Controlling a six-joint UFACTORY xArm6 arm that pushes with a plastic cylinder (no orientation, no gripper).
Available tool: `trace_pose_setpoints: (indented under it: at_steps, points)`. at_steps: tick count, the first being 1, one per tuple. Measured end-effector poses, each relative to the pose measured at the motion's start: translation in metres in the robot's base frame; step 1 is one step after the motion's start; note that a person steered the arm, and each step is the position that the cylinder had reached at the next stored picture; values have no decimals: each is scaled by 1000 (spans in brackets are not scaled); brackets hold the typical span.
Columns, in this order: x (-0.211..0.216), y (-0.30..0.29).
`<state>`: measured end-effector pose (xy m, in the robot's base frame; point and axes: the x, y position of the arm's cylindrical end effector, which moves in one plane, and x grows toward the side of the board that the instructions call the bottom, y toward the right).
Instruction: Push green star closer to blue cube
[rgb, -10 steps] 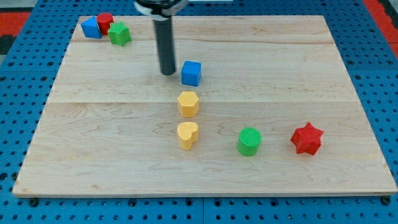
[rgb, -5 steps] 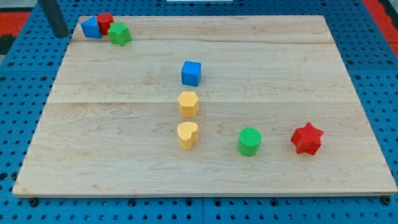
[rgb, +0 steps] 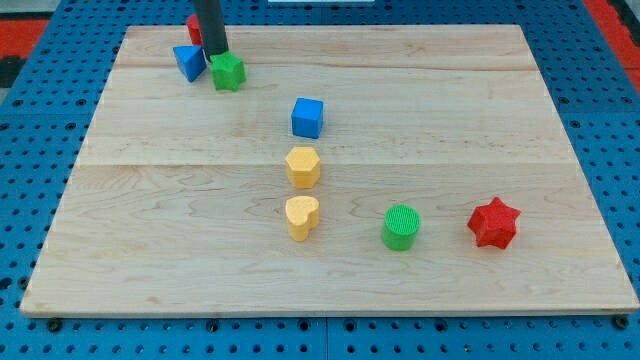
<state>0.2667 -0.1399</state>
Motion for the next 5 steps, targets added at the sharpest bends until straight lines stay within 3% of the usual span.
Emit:
trace_pose_setpoints:
  at_steps: [1,2,3,5]
  points:
    - [10,-1]
    - [19,-45]
    - [36,-38]
    - [36,63]
